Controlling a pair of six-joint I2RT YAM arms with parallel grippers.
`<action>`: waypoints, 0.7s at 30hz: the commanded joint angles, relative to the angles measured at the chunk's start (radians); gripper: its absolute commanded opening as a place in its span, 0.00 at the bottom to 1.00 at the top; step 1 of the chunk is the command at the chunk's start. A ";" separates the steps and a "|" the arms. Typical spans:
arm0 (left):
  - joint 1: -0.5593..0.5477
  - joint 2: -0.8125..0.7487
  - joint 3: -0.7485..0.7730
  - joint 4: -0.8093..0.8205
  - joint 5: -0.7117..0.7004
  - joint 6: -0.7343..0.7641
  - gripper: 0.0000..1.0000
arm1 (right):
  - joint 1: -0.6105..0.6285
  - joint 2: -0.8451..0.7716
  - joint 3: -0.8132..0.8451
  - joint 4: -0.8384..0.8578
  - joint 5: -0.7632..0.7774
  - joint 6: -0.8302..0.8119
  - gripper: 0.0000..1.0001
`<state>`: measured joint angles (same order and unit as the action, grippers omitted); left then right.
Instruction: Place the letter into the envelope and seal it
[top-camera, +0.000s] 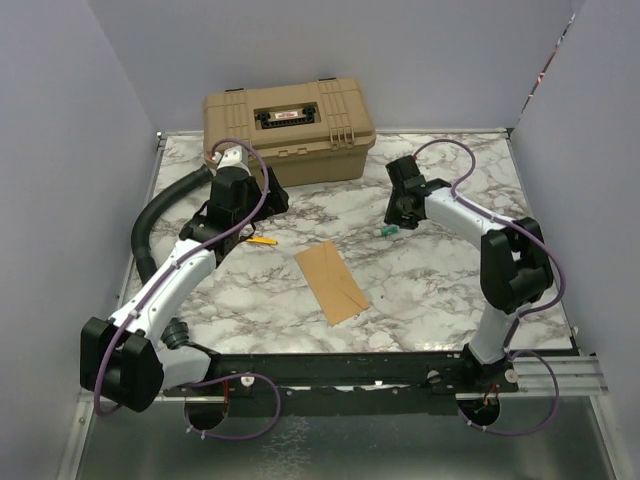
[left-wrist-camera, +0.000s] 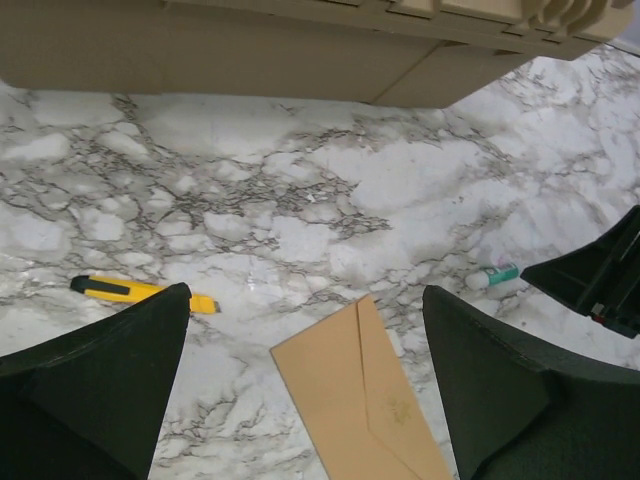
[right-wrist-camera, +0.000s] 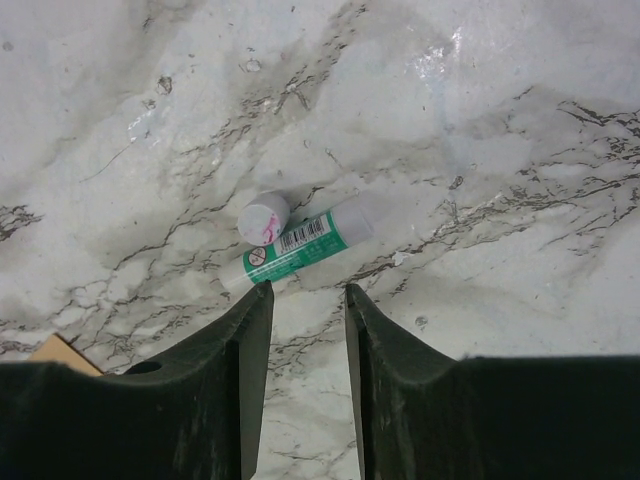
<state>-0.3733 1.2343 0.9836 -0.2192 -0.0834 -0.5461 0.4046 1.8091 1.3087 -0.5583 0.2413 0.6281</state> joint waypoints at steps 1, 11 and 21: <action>0.011 -0.045 -0.025 -0.026 -0.118 0.055 0.99 | -0.020 0.028 -0.008 0.022 0.012 0.045 0.39; 0.013 -0.052 -0.036 -0.027 -0.092 0.038 0.99 | -0.062 0.103 0.010 0.020 0.011 0.134 0.35; 0.014 -0.050 -0.046 -0.027 -0.084 0.017 0.99 | -0.066 0.141 0.017 0.047 -0.037 0.174 0.36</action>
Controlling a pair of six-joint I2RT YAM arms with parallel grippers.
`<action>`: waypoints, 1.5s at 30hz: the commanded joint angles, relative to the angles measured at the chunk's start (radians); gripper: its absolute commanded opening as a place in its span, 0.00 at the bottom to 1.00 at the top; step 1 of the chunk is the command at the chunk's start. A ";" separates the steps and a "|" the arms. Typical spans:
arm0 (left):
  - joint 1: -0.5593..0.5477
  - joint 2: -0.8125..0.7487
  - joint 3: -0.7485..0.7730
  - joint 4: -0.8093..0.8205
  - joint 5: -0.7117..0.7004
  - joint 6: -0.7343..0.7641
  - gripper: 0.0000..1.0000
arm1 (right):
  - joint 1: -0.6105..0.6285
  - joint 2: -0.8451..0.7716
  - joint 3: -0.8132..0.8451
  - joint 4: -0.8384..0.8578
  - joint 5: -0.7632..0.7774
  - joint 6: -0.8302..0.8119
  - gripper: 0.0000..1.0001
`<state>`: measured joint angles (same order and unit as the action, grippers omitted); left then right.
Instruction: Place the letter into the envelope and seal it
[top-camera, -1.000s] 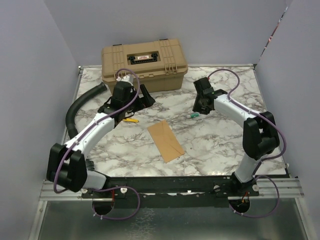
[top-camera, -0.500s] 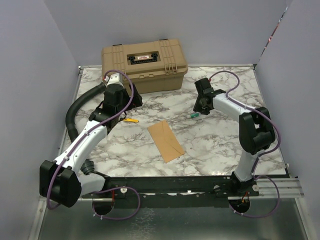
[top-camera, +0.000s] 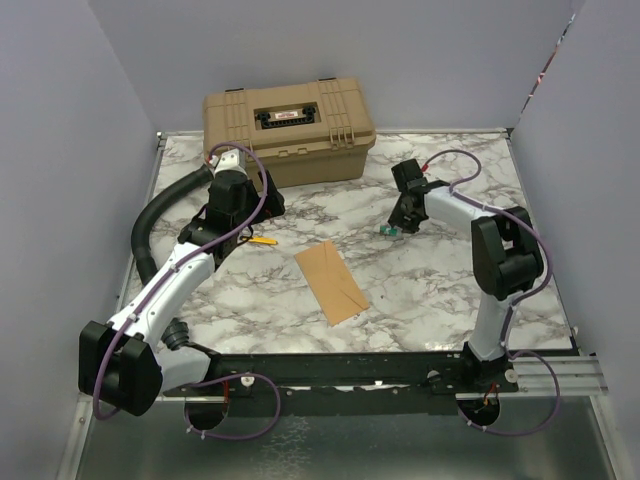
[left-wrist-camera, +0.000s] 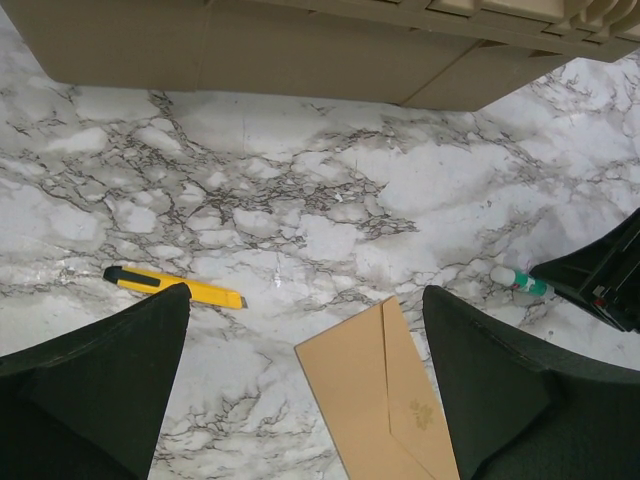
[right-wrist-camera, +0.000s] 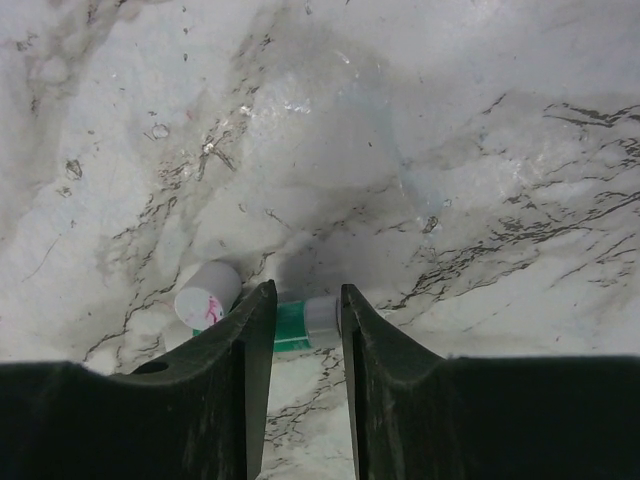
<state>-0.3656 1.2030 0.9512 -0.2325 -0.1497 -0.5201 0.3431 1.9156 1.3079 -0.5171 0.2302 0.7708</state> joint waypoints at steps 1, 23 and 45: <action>0.007 -0.019 -0.014 -0.014 -0.017 -0.009 0.99 | -0.004 0.035 0.017 0.003 -0.029 0.032 0.36; 0.020 -0.018 -0.020 -0.021 -0.005 -0.038 0.99 | -0.004 -0.138 -0.107 0.080 -0.511 -0.869 0.51; 0.046 0.034 0.013 -0.022 0.021 -0.026 0.99 | 0.038 -0.070 -0.196 0.106 -0.416 -1.108 0.45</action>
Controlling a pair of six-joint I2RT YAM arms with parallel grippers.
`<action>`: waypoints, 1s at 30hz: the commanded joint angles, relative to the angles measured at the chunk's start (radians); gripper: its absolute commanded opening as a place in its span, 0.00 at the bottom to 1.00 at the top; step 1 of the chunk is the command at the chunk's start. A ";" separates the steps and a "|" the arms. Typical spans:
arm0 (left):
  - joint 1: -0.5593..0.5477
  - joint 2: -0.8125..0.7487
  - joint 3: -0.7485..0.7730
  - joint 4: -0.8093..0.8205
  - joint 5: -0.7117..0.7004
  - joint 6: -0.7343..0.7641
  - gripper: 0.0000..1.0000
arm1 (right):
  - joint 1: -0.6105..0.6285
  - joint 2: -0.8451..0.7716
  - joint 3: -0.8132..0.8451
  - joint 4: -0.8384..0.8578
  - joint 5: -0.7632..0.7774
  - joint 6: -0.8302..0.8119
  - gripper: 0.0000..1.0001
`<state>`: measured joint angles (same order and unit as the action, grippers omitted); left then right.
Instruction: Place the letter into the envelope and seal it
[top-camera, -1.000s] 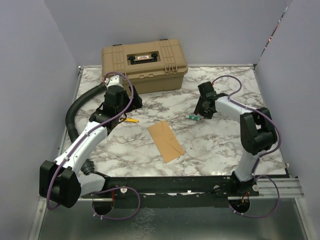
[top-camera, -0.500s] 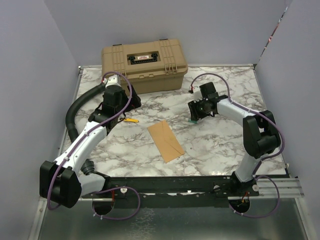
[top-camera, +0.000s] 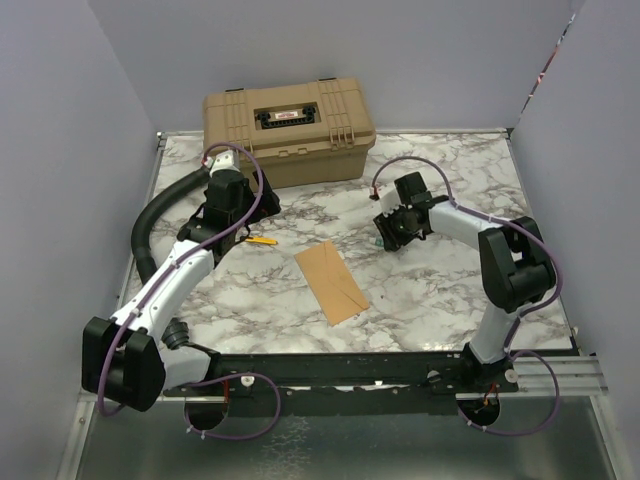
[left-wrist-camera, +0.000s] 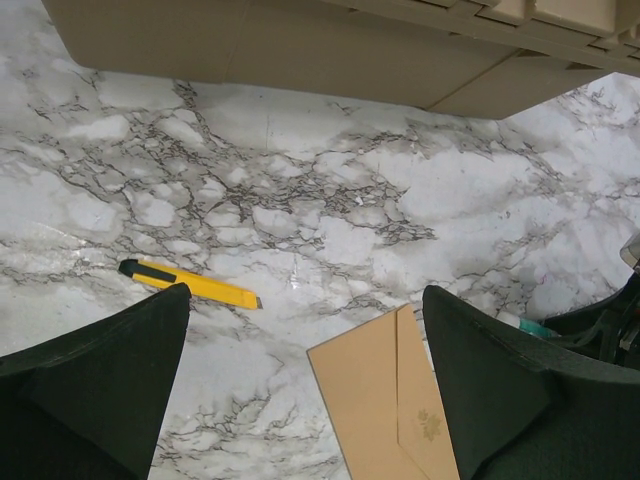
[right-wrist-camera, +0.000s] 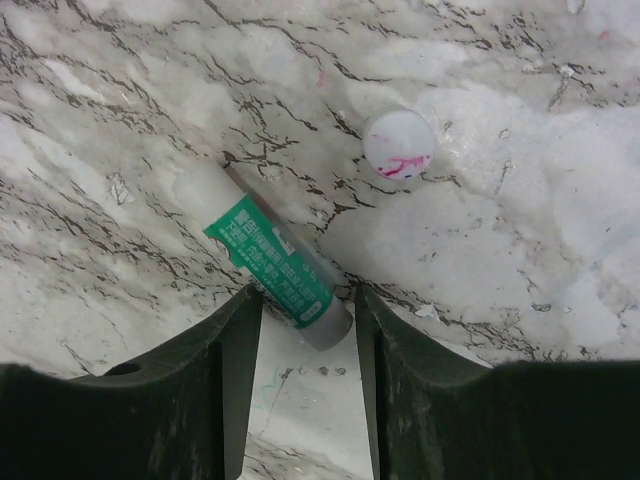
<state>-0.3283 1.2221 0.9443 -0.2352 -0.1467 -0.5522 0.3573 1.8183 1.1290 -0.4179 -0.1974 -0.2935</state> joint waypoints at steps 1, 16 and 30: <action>0.008 0.017 0.021 -0.019 0.019 0.006 0.99 | 0.028 0.028 -0.027 0.015 0.024 -0.053 0.43; 0.011 0.017 0.019 0.049 0.161 0.000 0.99 | 0.060 -0.126 -0.110 0.112 -0.010 -0.029 0.01; -0.020 -0.076 -0.093 0.703 0.638 -0.253 0.99 | 0.061 -0.494 -0.142 0.614 -0.592 0.702 0.01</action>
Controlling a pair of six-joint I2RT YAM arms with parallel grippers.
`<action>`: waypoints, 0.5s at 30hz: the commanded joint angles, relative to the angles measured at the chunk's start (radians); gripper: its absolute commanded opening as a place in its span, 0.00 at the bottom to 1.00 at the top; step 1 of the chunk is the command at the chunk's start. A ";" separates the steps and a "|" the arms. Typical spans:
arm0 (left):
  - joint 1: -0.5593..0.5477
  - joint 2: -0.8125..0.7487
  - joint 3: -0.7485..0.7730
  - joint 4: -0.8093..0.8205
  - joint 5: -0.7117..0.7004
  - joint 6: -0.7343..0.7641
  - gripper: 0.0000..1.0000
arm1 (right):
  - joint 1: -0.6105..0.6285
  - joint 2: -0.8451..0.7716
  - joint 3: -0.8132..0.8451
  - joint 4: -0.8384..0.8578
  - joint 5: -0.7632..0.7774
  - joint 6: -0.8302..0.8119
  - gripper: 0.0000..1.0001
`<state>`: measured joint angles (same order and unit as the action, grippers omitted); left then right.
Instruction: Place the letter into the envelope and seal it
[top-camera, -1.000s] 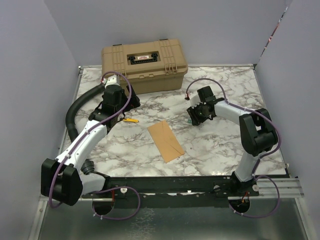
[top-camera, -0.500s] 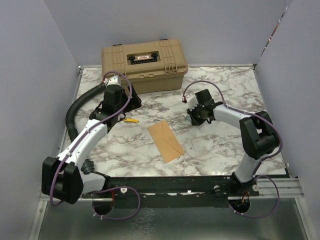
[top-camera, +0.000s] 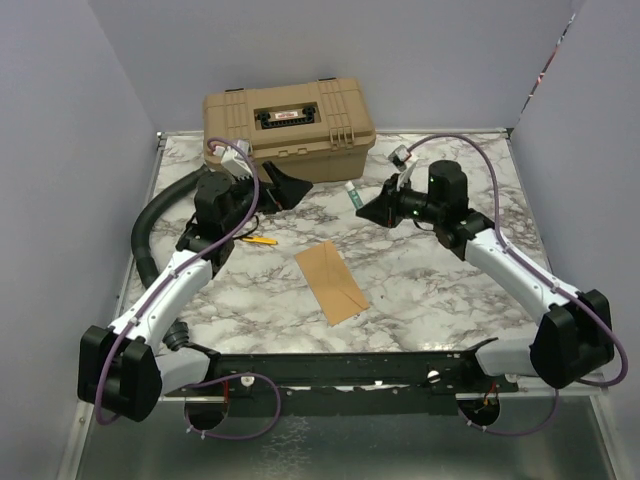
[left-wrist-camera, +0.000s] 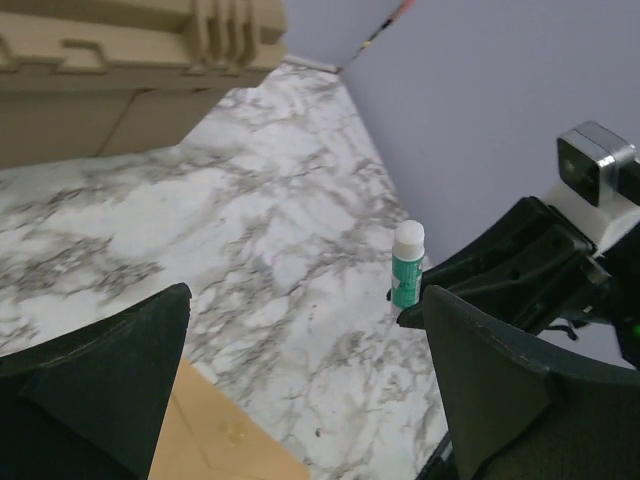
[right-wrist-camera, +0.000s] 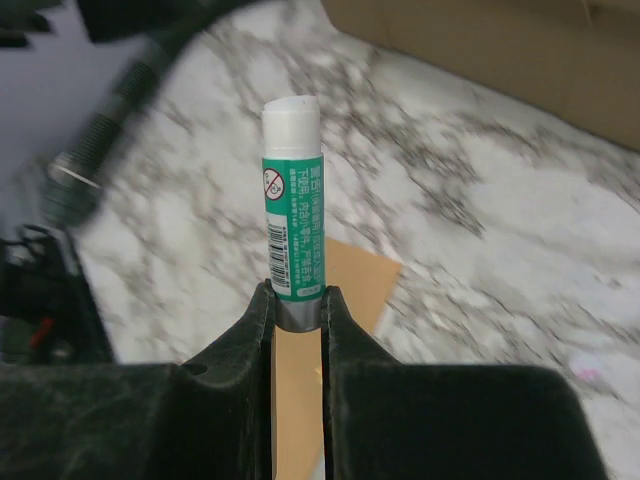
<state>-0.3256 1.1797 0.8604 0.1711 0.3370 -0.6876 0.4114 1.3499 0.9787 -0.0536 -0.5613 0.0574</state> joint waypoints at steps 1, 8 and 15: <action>-0.037 -0.031 -0.002 0.329 0.166 -0.128 0.99 | 0.007 -0.027 0.013 0.295 -0.252 0.427 0.01; -0.163 0.034 0.020 0.529 0.224 -0.198 0.99 | 0.007 -0.016 -0.005 0.623 -0.345 0.774 0.01; -0.201 0.079 0.016 0.625 0.171 -0.268 0.72 | 0.007 0.019 -0.004 0.772 -0.424 0.925 0.01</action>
<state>-0.5137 1.2461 0.8619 0.6758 0.5220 -0.9043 0.4137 1.3449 0.9764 0.5804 -0.8970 0.8425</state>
